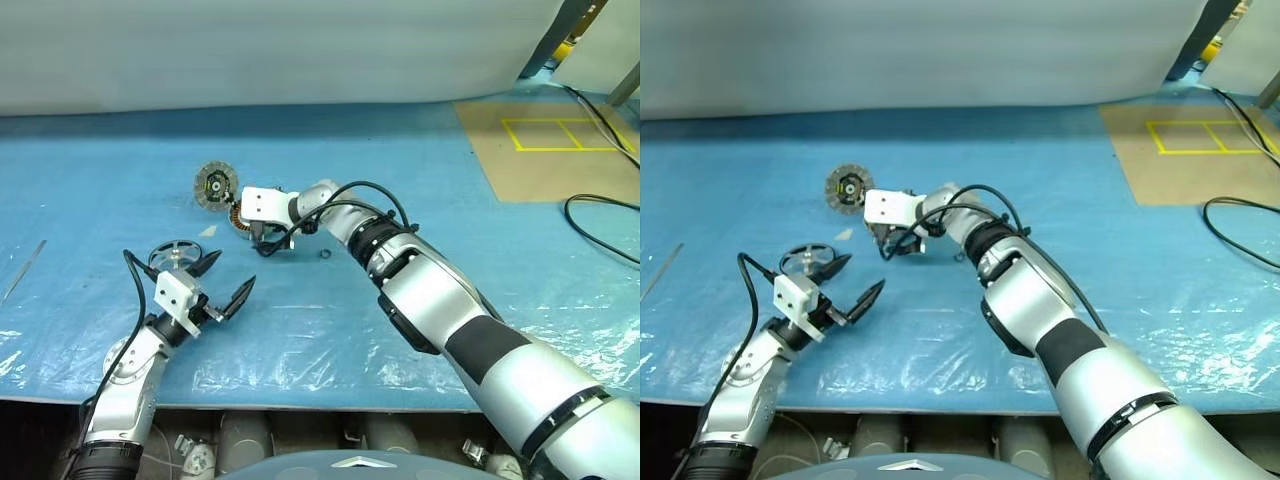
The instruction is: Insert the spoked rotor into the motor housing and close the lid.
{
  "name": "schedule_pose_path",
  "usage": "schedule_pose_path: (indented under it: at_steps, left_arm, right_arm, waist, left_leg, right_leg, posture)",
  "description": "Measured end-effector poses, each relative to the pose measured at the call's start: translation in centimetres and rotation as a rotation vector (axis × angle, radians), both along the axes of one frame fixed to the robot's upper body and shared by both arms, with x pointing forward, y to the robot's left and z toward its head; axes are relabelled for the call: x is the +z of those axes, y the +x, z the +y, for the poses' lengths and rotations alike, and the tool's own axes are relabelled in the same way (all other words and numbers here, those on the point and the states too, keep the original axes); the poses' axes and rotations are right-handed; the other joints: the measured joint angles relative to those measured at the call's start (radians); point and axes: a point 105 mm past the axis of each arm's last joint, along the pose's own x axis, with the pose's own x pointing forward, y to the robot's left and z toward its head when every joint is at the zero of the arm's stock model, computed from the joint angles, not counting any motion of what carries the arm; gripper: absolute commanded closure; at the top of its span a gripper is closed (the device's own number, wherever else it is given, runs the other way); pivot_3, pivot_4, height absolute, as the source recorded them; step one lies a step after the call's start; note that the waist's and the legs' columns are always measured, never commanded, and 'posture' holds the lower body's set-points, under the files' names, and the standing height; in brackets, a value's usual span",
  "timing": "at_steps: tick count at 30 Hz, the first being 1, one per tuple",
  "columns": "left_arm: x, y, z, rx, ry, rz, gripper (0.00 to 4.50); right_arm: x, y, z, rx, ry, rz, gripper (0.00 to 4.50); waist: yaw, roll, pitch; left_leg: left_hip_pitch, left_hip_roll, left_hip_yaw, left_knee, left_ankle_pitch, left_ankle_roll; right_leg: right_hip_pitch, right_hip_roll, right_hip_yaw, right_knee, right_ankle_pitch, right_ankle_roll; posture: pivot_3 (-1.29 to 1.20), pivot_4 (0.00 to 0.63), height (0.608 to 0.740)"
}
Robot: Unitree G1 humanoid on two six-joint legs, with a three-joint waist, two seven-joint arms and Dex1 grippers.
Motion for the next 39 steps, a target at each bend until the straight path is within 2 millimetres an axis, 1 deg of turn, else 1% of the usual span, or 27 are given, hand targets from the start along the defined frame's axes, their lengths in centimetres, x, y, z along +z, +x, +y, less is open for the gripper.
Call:
schedule_pose_path:
  at_steps: [3, 5, 8, 16, 19, 21, 26, 28, 29, 31, 36, 39]
  left_arm:
    - [0.1, 0.0, 0.0, 0.002, 0.003, -0.003, 0.00]
    - [0.6, 0.2, -0.3, -0.007, 0.002, -0.019, 0.00]
    - [1.4, 0.3, -0.5, -0.010, 0.000, -0.050, 0.00]
    - [1.2, 0.3, -0.6, -0.009, 0.001, -0.040, 0.00]
    - [1.2, 0.4, -0.7, -0.013, 0.003, -0.040, 0.00]
    - [1.2, 0.4, -0.7, -0.016, 0.005, -0.041, 0.00]
    - [1.3, 0.7, -0.9, -0.026, 0.011, -0.042, 0.00]
    - [1.3, 0.8, -1.0, -0.031, 0.012, -0.044, 0.00]
    - [1.3, 0.9, -1.0, -0.033, 0.013, -0.040, 0.00]
    - [1.3, 1.0, -1.0, -0.037, 0.014, -0.041, 0.00]
    - [1.2, 1.1, -1.2, -0.046, 0.016, -0.037, 0.00]
    - [0.9, 1.1, -1.1, -0.045, 0.017, -0.024, 0.00]
  right_arm:
    - [-0.5, -0.6, 0.8, 0.018, -0.021, -0.008, 0.01]
    - [-0.7, -0.8, 1.4, 0.009, -0.017, -0.006, 0.01]
    - [-1.1, -0.5, 0.9, -0.037, -0.042, 0.015, 0.01]
    - [-1.5, -0.5, 0.2, -0.049, -0.112, 0.054, 0.01]
    - [-1.4, -0.8, -0.1, -0.043, -0.132, 0.105, 0.01]
    - [-1.4, -1.1, -0.2, -0.028, -0.140, 0.152, 0.01]
    - [-1.2, -2.2, -0.8, 0.020, -0.155, 0.290, 0.01]
    - [-2.1, -2.9, -1.1, 0.026, -0.176, 0.366, 0.01]
    - [-2.2, -3.0, -1.1, 0.023, -0.163, 0.381, 0.01]
    - [-2.1, -2.8, -0.9, 0.006, -0.136, 0.377, 0.01]
    - [-1.6, -1.7, -0.1, -0.034, -0.072, 0.246, 0.01]
    - [-1.4, -1.4, 0.1, -0.043, -0.046, 0.220, 0.01]
  waist:
    - [0.000, 0.000, 0.000]
    - [0.000, 0.001, 0.000]
    - [0.002, 0.001, 0.001]
    - [0.001, 0.004, -0.001]
    - [0.001, 0.004, -0.001]
    - [0.001, 0.006, -0.002]
    - [0.000, 0.010, -0.004]
    - [0.000, 0.009, -0.004]
    - [-0.001, 0.010, -0.004]
    - [-0.002, 0.010, -0.004]
    - [0.000, 0.010, -0.004]
    - [0.000, 0.010, -0.004]
  left_leg:
    - [0.001, 0.001, 0.000, 0.002, 0.000, 0.000]
    - [0.001, 0.002, 0.000, 0.002, 0.000, 0.000]
    - [0.001, 0.002, 0.001, 0.005, 0.000, 0.000]
    - [0.005, 0.002, 0.001, 0.005, 0.000, 0.000]
    - [0.009, 0.002, 0.002, 0.005, -0.001, 0.000]
    - [0.009, 0.001, 0.002, 0.005, -0.002, 0.003]
    - [0.011, 0.002, 0.002, 0.005, -0.002, 0.004]
    - [0.010, 0.002, 0.002, 0.004, -0.002, 0.004]
    - [0.009, 0.002, 0.003, 0.005, -0.002, 0.004]
    - [0.009, 0.002, 0.003, 0.005, -0.002, 0.004]
    - [0.009, 0.002, 0.003, 0.005, -0.002, 0.004]
    - [0.008, 0.002, 0.003, 0.005, -0.002, 0.004]
  right_leg:
    - [-0.002, 0.000, 0.000, 0.005, -0.002, -0.003]
    - [-0.002, 0.000, 0.000, 0.006, -0.002, -0.004]
    - [-0.001, 0.000, 0.000, 0.006, -0.002, -0.004]
    - [0.001, 0.000, 0.001, 0.007, -0.002, -0.004]
    - [0.004, 0.000, 0.002, 0.007, -0.003, -0.004]
    - [0.005, 0.000, 0.002, 0.007, -0.003, -0.004]
    - [0.006, 0.000, 0.002, 0.007, -0.003, -0.004]
    - [0.006, 0.000, 0.002, 0.007, -0.003, -0.004]
    - [0.004, 0.000, 0.003, 0.007, -0.003, -0.004]
    - [0.004, 0.000, 0.003, 0.007, -0.003, -0.004]
    - [0.003, 0.000, 0.002, 0.007, -0.003, -0.004]
    - [0.003, 0.000, 0.002, 0.006, -0.003, -0.004]
  posture:
    - [0.00, 0.150, 0.740]
    - [0.00, 0.150, 0.740]
    - [0.00, 0.150, 0.740]
    - [0.00, 0.150, 0.740]
    - [0.00, 0.150, 0.740]
    - [0.00, 0.150, 0.740]
    - [0.00, 0.150, 0.740]
    - [0.00, 0.150, 0.740]
    - [0.00, 0.150, 0.740]
    - [0.00, 0.150, 0.740]
    - [0.00, 0.150, 0.740]
    - [0.00, 0.150, 0.740]
